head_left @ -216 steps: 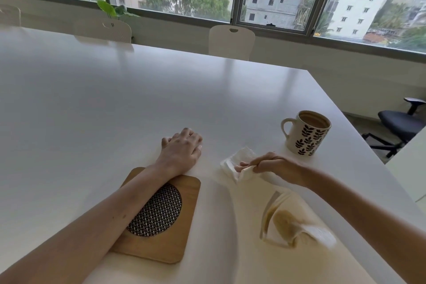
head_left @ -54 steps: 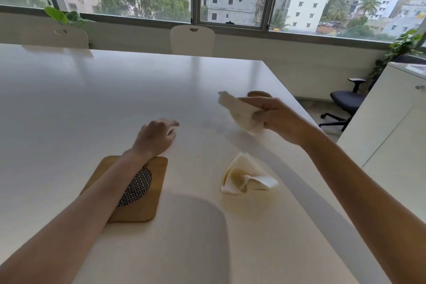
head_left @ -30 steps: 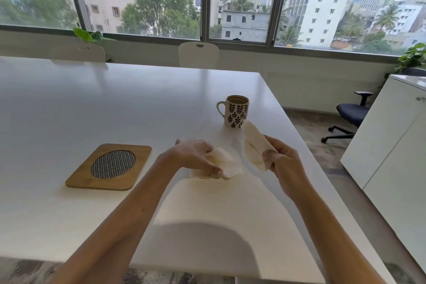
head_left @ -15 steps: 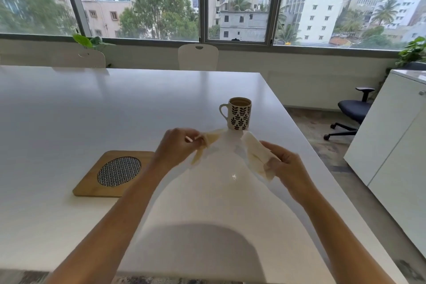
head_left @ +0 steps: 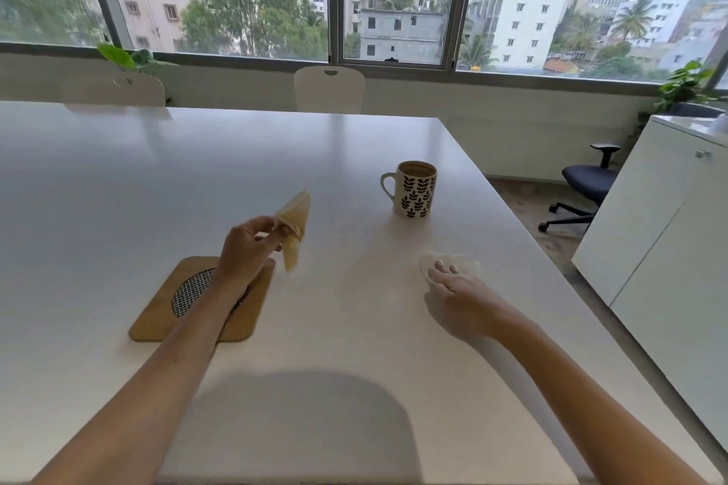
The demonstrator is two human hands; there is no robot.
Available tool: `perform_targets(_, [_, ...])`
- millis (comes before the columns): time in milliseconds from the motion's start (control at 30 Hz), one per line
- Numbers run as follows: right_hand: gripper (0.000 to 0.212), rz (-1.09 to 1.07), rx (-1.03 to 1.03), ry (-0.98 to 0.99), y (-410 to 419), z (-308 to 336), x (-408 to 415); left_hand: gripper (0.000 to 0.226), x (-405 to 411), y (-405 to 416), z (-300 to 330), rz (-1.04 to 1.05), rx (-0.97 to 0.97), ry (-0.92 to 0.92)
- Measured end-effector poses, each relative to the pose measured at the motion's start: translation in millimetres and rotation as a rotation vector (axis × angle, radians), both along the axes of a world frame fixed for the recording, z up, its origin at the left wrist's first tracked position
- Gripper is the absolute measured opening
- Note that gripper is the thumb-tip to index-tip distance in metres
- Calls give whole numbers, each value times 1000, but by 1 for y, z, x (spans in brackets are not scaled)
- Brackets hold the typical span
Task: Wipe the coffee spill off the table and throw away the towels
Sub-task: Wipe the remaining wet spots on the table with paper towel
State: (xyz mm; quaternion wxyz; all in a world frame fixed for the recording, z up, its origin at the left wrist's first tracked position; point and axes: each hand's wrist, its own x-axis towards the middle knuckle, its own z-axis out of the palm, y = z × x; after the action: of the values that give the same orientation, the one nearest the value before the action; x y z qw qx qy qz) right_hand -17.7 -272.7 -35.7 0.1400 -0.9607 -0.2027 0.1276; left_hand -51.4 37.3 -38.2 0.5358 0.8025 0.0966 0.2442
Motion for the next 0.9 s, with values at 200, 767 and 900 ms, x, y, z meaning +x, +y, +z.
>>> perform_targets(200, [52, -23, 38, -23, 7, -15, -9, 7, 3, 1, -4, -10, -176, -36])
perform_targets(767, [50, -38, 119, -38, 5, -22, -3, 4, 8, 7, -8, -102, -192, 38])
perform_targets(900, [54, -33, 54, -100, 8, -28, -4, 3, 9, 9, -8, -107, -190, 43])
